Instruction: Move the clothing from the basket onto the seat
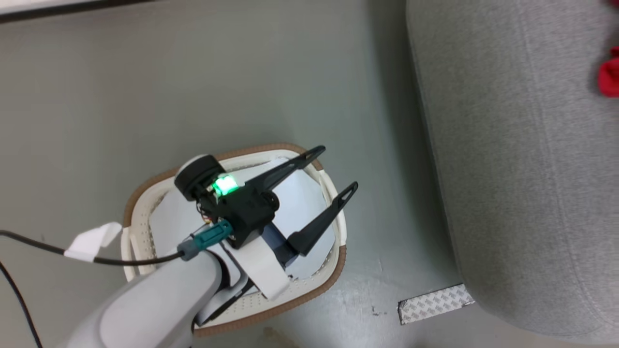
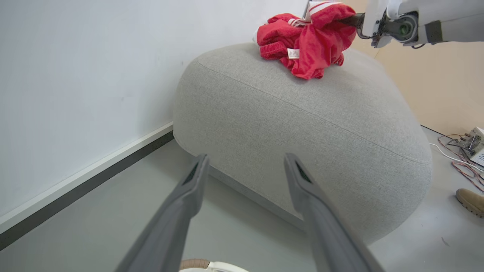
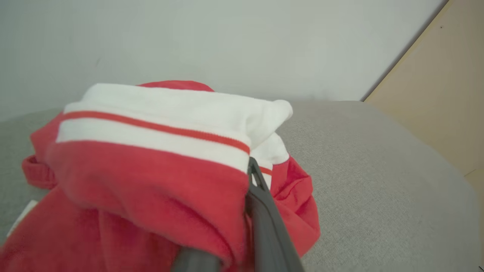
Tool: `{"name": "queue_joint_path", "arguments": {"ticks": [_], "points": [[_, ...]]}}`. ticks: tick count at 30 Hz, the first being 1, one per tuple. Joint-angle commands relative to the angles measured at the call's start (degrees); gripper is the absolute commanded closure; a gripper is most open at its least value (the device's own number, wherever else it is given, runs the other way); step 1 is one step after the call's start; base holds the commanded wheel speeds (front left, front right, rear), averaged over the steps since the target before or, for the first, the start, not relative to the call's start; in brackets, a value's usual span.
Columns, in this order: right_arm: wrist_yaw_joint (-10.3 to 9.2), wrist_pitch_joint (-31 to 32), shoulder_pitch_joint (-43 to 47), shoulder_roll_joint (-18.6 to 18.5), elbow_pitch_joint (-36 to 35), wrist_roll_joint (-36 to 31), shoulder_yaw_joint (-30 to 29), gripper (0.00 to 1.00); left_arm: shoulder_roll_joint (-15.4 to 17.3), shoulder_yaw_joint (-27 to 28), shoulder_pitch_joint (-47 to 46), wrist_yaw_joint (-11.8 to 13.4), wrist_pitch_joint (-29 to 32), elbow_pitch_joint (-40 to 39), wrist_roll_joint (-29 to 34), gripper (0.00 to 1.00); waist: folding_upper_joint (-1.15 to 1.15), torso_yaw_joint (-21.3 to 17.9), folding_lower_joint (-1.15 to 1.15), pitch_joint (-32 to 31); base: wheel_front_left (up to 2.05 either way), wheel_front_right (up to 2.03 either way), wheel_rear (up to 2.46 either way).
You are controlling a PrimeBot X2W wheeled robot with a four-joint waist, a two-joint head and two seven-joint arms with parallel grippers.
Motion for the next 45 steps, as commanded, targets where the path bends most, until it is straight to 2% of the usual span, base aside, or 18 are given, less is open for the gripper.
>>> {"name": "queue_joint_path", "arguments": {"ticks": [1,2,8,15,20,24,25,29,38,45], "points": [[-0.17,-0.45,1.38,0.94,0.57,-0.93,-0.07,0.46,0.43,-0.04,1.00,0.22,-0.01,-0.12,-0.52,0.00,0.00,-0.72,-0.01,-1.26,0.00,0.00,0.00],[-0.17,-0.52,1.69,1.17,0.76,-1.44,-0.17,0.00,0.44,-0.06,1.24,0.40,-0.05,0.02,-0.80,0.00,0.00,-0.97,-0.01,-1.86,0.00,0.00,0.00],[-0.17,-0.86,4.80,3.34,-1.06,-3.38,2.75,0.00,0.23,1.27,3.36,2.11,-1.89,1.57,-2.37,0.00,0.00,-2.41,-0.01,-6.84,0.00,0.00,0.00],[-0.17,-0.80,15.01,5.08,-14.42,-3.33,10.50,0.00,-0.38,5.02,9.10,6.47,-4.96,5.52,-5.29,0.00,0.00,-3.22,-0.01,-15.44,0.00,0.00,0.00],[-0.17,-0.81,25.18,6.49,-25.89,-1.05,12.51,0.00,-1.96,8.49,14.13,9.43,-5.92,9.16,-7.25,0.00,0.00,-1.39,-0.01,-22.31,0.00,0.00,0.00],[-0.17,-0.82,34.67,8.34,-33.72,0.23,14.24,0.00,-3.97,14.33,19.32,11.71,-6.12,9.92,-8.68,0.00,0.00,0.78,-0.01,-27.06,0.00,0.00,0.00],[-0.17,-0.81,37.18,8.92,-35.19,0.54,14.47,0.00,-4.30,15.05,21.10,11.05,-6.08,10.03,-8.32,0.00,0.00,1.50,-0.01,-28.44,0.00,0.00,0.00],[-0.17,-0.82,45.80,12.10,-40.47,0.90,15.65,0.00,-5.45,21.08,26.98,12.61,-6.10,10.75,-5.37,0.00,0.00,3.89,-0.01,-32.28,0.00,0.00,0.00],[-0.17,-0.82,57.65,20.34,-47.64,0.08,18.02,0.00,-9.87,31.31,37.08,10.83,-6.09,14.66,-0.77,0.00,0.00,8.40,-0.01,-36.66,0.00,0.00,0.00],[-0.17,-0.82,60.30,23.22,-46.93,0.38,18.57,0.00,-13.35,36.48,40.56,6.98,-6.09,17.59,3.06,0.00,0.00,9.90,-0.01,-38.24,0.00,0.00,0.00]]}}
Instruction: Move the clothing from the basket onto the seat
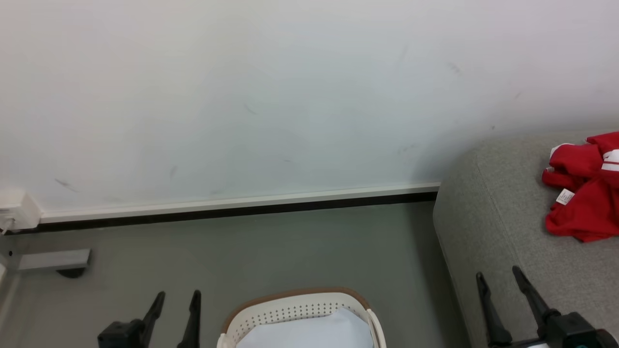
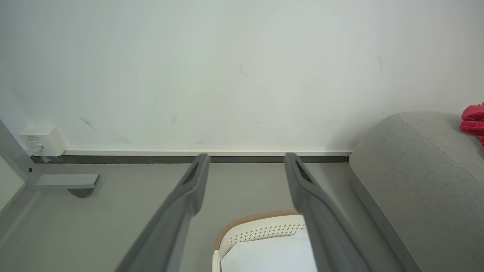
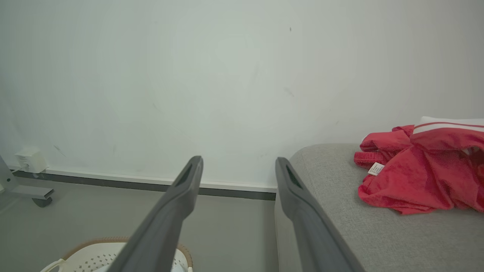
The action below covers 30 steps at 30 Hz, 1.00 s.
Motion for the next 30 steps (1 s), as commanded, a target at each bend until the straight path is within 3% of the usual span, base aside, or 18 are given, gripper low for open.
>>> {"name": "queue_joint_path", "arguments": {"ticks": [1,15,30], "points": [[-0.17,-0.14,1.45,0.24,0.80,-0.25,0.09,0.00,-0.94,1.62,1.24,-0.60,-0.04,0.49,1.15,0.00,0.00,0.57,0.02,-0.89,0.00,0.00,0.00],[-0.17,-0.14,1.91,1.57,3.60,-0.65,-1.01,0.00,-5.82,8.94,3.41,-5.75,-0.04,2.17,7.79,0.00,0.00,1.85,0.02,-2.75,0.00,0.00,0.00],[-0.17,-0.14,-0.02,1.49,5.08,0.16,0.15,0.00,-8.03,13.14,2.81,-8.17,-0.04,3.75,11.56,0.00,0.00,2.16,0.02,-3.20,0.00,0.00,0.00]]}}
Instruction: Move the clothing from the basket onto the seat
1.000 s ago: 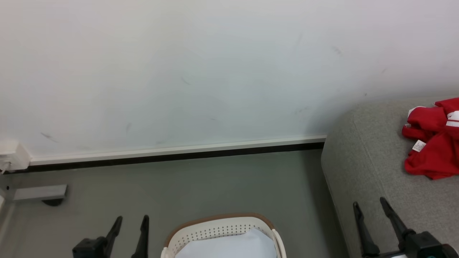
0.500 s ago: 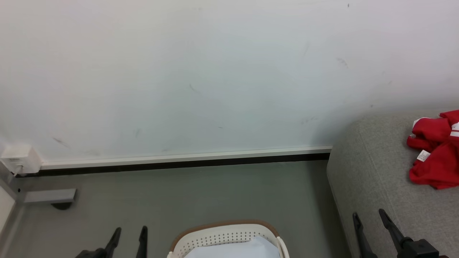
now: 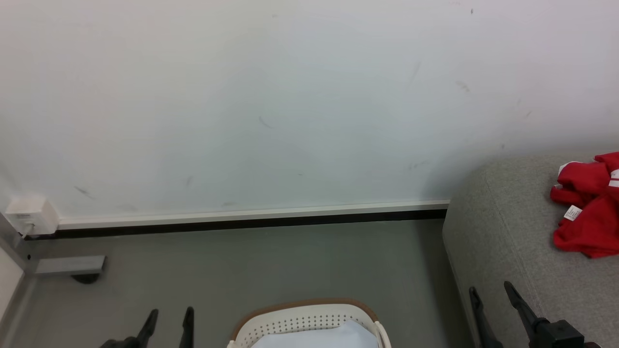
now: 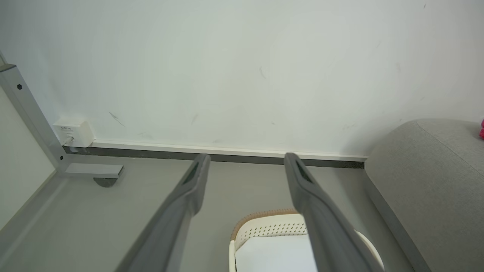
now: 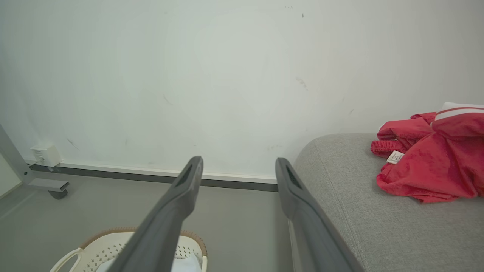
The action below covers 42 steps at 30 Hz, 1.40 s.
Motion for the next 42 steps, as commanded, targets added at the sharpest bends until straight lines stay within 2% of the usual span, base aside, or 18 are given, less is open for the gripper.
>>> {"name": "queue_joint_path", "arguments": {"ticks": [1,2,3,7,24,42], "points": [[-0.17,-0.14,-0.78,-0.29,0.27,0.38,0.00,0.00,-0.15,0.39,-0.30,-0.24,-0.04,-0.03,0.71,0.00,0.00,0.05,0.00,0.02,0.00,0.00,0.00],[-0.17,-0.14,-0.94,-0.34,0.30,0.42,-0.04,0.00,-0.25,0.60,-0.39,-0.30,-0.04,-0.20,0.97,0.00,0.00,0.12,0.00,0.06,0.00,0.00,0.00],[0.00,0.02,-0.02,-0.02,0.32,0.24,0.03,1.00,-0.32,0.32,-0.06,-0.25,0.01,0.11,0.57,1.00,0.00,0.10,0.00,0.04,0.00,0.00,0.00],[0.00,0.62,1.11,0.19,1.88,1.14,-0.06,1.00,-0.86,0.28,0.54,-0.28,0.55,1.88,-0.19,1.00,0.00,0.13,0.00,0.05,0.00,0.00,0.00],[-0.02,5.35,-0.13,0.25,-0.09,19.40,-2.74,1.00,-1.39,2.24,-1.24,-0.64,5.34,-0.51,-18.13,1.00,0.00,0.55,0.00,0.49,0.00,0.00,0.00],[-0.04,9.33,-1.17,0.31,-1.83,35.20,-4.90,1.00,-1.87,3.74,-2.33,-0.37,9.26,-3.58,-33.62,1.00,0.00,0.98,0.00,0.96,0.00,0.00,0.00]]}}
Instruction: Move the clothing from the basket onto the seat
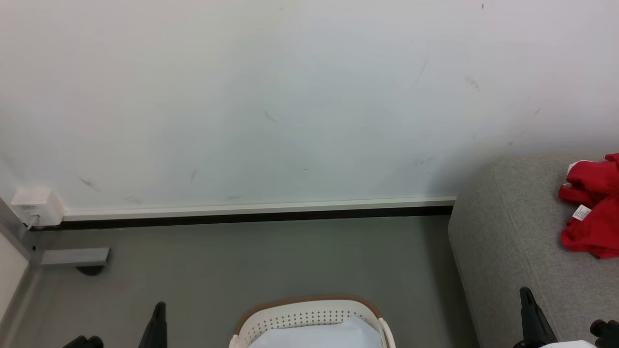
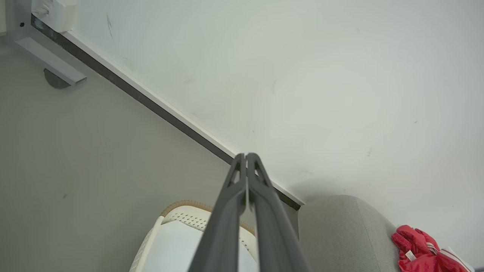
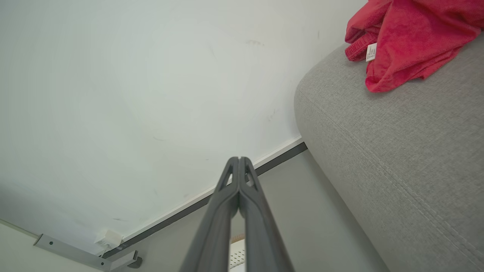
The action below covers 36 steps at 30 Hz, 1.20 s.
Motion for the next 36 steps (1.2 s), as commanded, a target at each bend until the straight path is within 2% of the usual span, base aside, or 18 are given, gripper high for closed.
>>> {"name": "queue_joint_path", "arguments": {"ticks": [1,16,36], "points": [[-0.05,0.57,-1.66,-0.07,-1.07,2.37,-0.53,1.00,0.14,0.48,-1.50,-0.01,0.47,-1.23,-2.31,1.00,0.00,0.05,0.00,0.05,0.00,0.00,0.00],[-0.07,3.55,-2.44,-0.08,-2.29,13.96,-2.17,1.00,-0.21,1.67,-2.46,0.02,3.48,-3.12,-13.75,1.00,0.00,0.44,0.00,0.46,0.00,0.00,0.00],[-0.09,6.67,-3.22,-0.14,-3.55,26.20,-3.84,1.00,-0.60,3.01,-3.45,0.00,6.72,-4.99,-25.58,1.00,0.00,0.93,0.00,0.99,0.00,0.00,0.00]]}}
